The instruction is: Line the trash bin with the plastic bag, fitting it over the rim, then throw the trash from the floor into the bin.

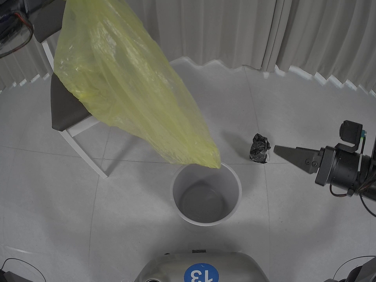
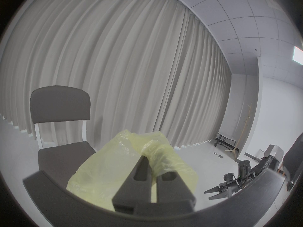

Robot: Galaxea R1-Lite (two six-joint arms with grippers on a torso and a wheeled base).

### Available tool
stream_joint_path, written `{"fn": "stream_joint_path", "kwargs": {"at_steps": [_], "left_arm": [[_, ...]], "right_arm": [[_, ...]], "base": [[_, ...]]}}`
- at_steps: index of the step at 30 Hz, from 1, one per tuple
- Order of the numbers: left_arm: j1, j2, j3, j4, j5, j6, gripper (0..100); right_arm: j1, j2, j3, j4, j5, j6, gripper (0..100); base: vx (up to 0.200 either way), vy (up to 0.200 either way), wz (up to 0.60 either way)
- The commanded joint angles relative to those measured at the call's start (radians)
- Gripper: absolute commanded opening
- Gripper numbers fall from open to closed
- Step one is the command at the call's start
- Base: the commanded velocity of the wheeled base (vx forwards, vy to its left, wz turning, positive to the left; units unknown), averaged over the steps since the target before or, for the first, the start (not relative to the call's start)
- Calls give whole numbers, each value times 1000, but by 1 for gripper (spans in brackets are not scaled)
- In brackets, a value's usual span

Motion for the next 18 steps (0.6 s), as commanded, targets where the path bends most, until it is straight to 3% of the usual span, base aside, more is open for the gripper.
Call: {"fn": "stream_joint_path", "kwargs": {"at_steps": [1, 3, 5, 18], "left_arm": [[-7, 9, 52, -27, 11, -4, 0], [-7, 9, 52, -27, 11, -4, 0], [-11, -2, 52, -27, 6, -4, 0], [-20, -28, 77, -30, 3, -5, 0]], "right_arm": [[53, 49, 22, -29, -3, 2, 100], [53, 49, 22, -29, -3, 2, 100], [82, 128, -1, -123, -9, -9, 100], [154, 336, -197, -118, -37, -83, 100]], "base": [[0, 0, 0], [0, 0, 0], [0, 0, 0], [0, 0, 0]]}}
